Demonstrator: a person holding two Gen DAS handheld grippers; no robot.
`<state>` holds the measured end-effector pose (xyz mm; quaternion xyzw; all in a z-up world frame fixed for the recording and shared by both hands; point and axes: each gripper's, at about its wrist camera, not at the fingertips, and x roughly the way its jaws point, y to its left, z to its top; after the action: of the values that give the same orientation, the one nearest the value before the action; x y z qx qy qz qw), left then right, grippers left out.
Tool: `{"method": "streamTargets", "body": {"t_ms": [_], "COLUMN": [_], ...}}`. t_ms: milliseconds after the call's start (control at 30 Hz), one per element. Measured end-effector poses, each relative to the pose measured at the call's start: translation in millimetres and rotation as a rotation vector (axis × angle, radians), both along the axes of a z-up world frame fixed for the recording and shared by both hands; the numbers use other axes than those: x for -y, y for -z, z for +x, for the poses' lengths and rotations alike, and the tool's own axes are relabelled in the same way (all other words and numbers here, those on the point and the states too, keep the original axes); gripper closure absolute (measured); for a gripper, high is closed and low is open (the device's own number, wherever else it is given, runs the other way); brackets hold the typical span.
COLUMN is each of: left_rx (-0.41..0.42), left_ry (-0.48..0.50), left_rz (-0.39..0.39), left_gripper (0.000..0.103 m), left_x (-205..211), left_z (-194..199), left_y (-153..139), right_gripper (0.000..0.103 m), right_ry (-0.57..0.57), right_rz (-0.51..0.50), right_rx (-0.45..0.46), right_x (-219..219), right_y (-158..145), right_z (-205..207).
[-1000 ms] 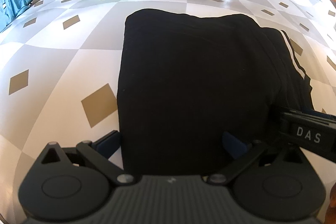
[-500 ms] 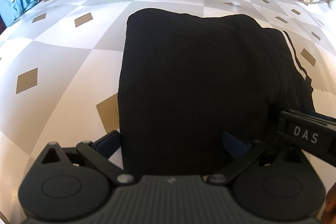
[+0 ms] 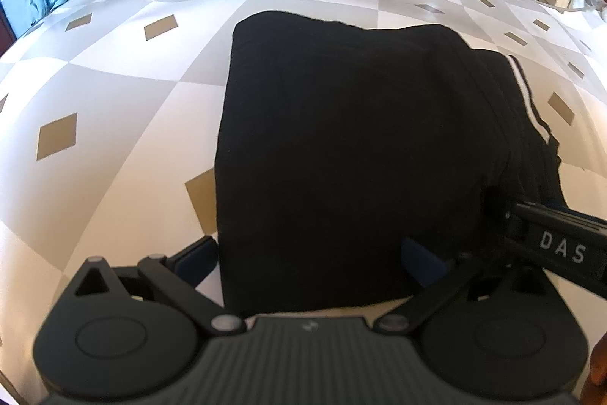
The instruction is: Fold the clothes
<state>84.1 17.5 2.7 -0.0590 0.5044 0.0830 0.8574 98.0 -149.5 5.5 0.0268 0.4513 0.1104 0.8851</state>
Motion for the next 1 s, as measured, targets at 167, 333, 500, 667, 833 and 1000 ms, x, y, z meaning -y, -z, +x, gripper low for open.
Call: {"method": "streamTargets", "body": {"t_ms": [167,333,500,667,833,1000], "left_rx": [0.038,0.072,0.072,0.092,0.063,0.028], "left_ry": [0.048,0.095,0.11,0.089,0.044,0.061], "left_rz": [0.012,0.002,0.045,0.089,0.148,0.115], "left_gripper": [0.0,0.0,0.0,0.001,0.001,0.014], "left_x": [16.5,32.6,43.7,37.5,22.3,22.2], "left_z": [-0.3,2.2,1.2,-0.1,-6.2,-3.9], "left_y": [-7.1,-11.4,-13.7,-26.7,-26.3,-11.1], "right_gripper": [0.037,0.039,0.039,0.04,0.04,0.044], "right_ry": [0.007,0.04,0.068,0.073,0.083,0.11], "right_rz": [0.11,0.201,0.284,0.354,0.349,0.327], "right_rx": [-0.023,-0.043,-0.075,-0.094,-0.12,-0.136], "right_x": [18.1,35.2,46.6,49.4,47.2,47.0], "right_y": [-4.6,-6.8,-5.6,-8.3,-3.7,2.1], "right_z": [-2.8,-1.3,4.2,8.5,14.4,17.2]}}
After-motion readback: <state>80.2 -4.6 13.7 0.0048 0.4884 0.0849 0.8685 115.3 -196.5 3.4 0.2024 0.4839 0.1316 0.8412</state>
